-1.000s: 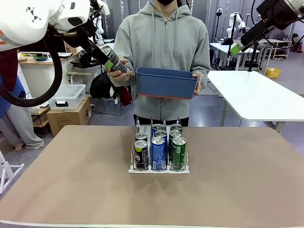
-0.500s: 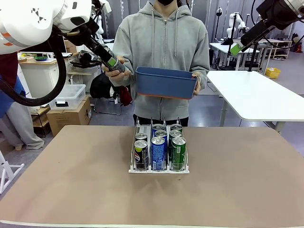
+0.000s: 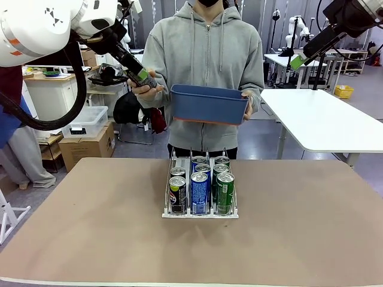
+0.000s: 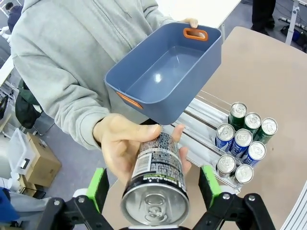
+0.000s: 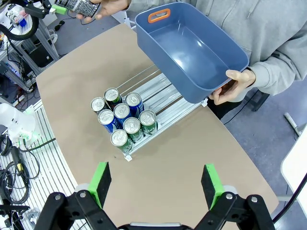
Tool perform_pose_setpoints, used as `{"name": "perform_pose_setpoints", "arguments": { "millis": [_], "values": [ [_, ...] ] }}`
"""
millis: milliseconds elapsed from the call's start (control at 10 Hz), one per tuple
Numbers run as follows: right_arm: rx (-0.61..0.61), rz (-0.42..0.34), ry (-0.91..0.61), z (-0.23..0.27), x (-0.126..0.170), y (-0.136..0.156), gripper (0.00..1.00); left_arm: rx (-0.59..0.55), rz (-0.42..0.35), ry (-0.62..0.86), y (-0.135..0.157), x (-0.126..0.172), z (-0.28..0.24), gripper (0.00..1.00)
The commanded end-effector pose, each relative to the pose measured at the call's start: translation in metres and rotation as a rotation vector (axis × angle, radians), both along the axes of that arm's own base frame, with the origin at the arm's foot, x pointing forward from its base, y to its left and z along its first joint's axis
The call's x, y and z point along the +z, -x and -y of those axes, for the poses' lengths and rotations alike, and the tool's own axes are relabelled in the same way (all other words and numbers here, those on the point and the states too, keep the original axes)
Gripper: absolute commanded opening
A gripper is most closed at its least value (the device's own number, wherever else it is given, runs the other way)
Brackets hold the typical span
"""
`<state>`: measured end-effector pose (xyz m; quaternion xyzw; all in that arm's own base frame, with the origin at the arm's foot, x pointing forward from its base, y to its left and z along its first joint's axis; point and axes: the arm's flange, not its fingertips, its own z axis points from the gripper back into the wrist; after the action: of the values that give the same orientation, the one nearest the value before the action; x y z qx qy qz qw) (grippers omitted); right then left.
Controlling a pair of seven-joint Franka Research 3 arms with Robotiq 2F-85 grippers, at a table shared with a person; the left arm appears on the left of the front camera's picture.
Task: Fill the beverage cans into the dispenser.
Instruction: Pick up the Pepsi coke handed by the human.
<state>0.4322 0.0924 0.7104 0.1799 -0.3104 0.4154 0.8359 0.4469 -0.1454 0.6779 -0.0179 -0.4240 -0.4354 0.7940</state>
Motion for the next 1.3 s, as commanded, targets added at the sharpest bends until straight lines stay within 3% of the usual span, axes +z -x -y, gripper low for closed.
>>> {"name": "perform_pose_setpoints", "arguments": {
  "millis": [0, 600, 700, 1200],
  "values": [
    [0.005, -0.004, -0.009, 0.0006, -0.0008, 0.0, 1.0, -0.028, 0.01, 0.004, -0.0069, -0.0026, -0.0057, 1.0],
    [0.005, -0.004, -0.009, 0.0006, -0.0008, 0.0, 1.0, 0.0, -0.005, -0.003, -0.0019, -0.0027, 0.0013, 1.0],
    [0.005, -0.004, -0.009, 0.0006, -0.0008, 0.0, 1.0, -0.004, 0.033, -0.035, -0.0008, -0.0047, 0.0017, 0.93],
    [0.005, -0.004, -0.009, 0.0006, -0.0008, 0.0, 1.0, 0.01, 0.042, -0.038, -0.0006, -0.0039, -0.0009, 0.4]
  ]
}}
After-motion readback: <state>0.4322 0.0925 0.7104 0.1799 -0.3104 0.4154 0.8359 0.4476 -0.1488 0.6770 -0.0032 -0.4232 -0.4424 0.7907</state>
